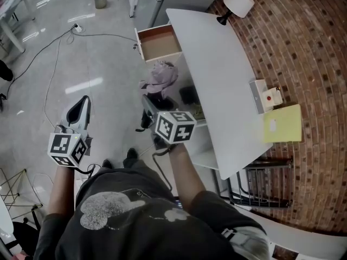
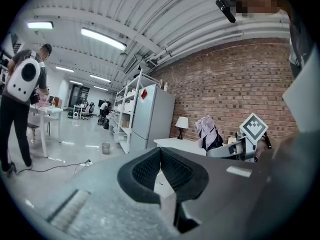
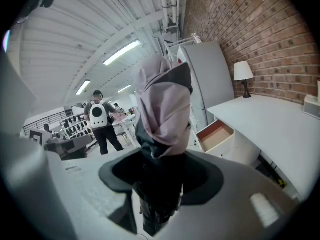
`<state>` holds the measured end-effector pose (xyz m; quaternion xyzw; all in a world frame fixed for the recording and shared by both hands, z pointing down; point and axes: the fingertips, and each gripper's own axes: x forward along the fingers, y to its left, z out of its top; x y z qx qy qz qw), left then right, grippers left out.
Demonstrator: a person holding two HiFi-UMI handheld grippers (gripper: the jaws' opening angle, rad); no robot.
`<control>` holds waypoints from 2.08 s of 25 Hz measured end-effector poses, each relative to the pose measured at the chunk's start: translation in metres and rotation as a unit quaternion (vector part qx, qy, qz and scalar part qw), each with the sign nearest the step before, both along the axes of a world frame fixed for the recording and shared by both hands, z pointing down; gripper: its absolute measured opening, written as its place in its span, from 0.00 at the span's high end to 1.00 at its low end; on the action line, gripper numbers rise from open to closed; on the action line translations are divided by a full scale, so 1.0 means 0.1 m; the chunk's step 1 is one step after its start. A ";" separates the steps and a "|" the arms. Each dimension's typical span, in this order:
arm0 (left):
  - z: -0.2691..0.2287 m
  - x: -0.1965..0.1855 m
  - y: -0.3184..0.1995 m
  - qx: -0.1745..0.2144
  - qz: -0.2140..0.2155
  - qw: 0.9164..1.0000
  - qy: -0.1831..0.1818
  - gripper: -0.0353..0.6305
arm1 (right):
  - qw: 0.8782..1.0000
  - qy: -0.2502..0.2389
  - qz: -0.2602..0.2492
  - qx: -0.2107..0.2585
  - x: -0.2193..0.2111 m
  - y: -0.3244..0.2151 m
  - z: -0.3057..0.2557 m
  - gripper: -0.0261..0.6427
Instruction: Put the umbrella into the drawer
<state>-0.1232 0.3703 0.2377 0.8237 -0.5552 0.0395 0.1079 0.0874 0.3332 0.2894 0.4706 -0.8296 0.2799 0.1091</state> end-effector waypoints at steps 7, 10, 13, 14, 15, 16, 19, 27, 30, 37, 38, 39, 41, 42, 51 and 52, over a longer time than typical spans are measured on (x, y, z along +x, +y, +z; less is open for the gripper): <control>0.09 0.07 0.04 -0.006 -0.023 1.000 -0.013 0.93 | 1.000 -0.006 -0.012 0.002 0.23 -0.01 0.11 0.62; 0.04 0.17 -0.02 0.006 -0.028 0.999 -0.029 0.93 | 1.000 -0.008 -0.012 0.001 0.37 -0.09 0.13 0.62; -0.01 0.20 -0.07 0.010 -0.032 0.999 -0.039 0.93 | 1.000 -0.010 -0.012 0.001 0.44 -0.15 0.11 0.61; -0.02 0.21 -0.08 0.011 -0.032 0.999 -0.041 0.93 | 1.000 -0.010 -0.015 0.002 0.44 -0.17 0.11 0.61; -0.03 0.20 -0.11 0.012 -0.031 0.999 -0.042 0.93 | 1.000 -0.008 -0.017 0.003 0.44 -0.20 0.11 0.61; -0.03 0.20 -0.15 0.014 -0.030 0.999 -0.042 0.93 | 1.000 -0.006 -0.017 0.003 0.43 -0.24 0.11 0.61; 0.01 0.19 -0.33 0.011 -0.025 0.999 -0.035 0.93 | 1.000 -0.008 -0.005 0.002 0.43 -0.40 0.12 0.61; 0.20 0.18 -1.25 -0.004 0.012 1.000 -0.011 0.93 | 0.999 0.000 0.040 -0.022 0.46 -1.04 0.29 0.61; 0.28 0.10 -1.68 -0.013 0.031 0.999 -0.005 0.93 | 0.998 0.009 0.059 -0.029 0.40 -1.40 0.35 0.61; 0.39 -0.35 -2.61 -0.013 0.060 0.998 -0.009 0.93 | 0.994 0.024 0.098 -0.035 0.06 -2.17 0.35 0.61; 0.40 -0.41 -2.72 -0.013 0.064 0.998 -0.008 0.93 | 0.994 0.027 0.103 -0.035 0.02 -2.26 0.35 0.61; 0.40 -0.46 -2.83 -0.014 0.068 0.998 -0.006 0.93 | 0.993 0.030 0.109 -0.036 -0.01 -2.34 0.35 0.61; 0.43 -0.55 -3.03 -0.013 0.076 0.997 -0.001 0.93 | 0.991 0.032 0.124 -0.039 -0.07 -2.45 0.38 0.61; 0.45 -0.58 -3.12 -0.013 0.080 0.997 0.002 0.93 | 0.990 0.031 0.132 -0.041 -0.09 -2.50 0.39 0.61; 0.66 -0.53 -3.63 -0.040 0.099 0.994 0.022 0.93 | 0.984 0.046 0.159 -0.067 0.02 -2.81 0.62 0.61; 0.67 -0.52 -3.68 -0.040 0.100 0.994 0.019 0.93 | 0.983 0.043 0.162 -0.069 0.04 -2.87 0.65 0.61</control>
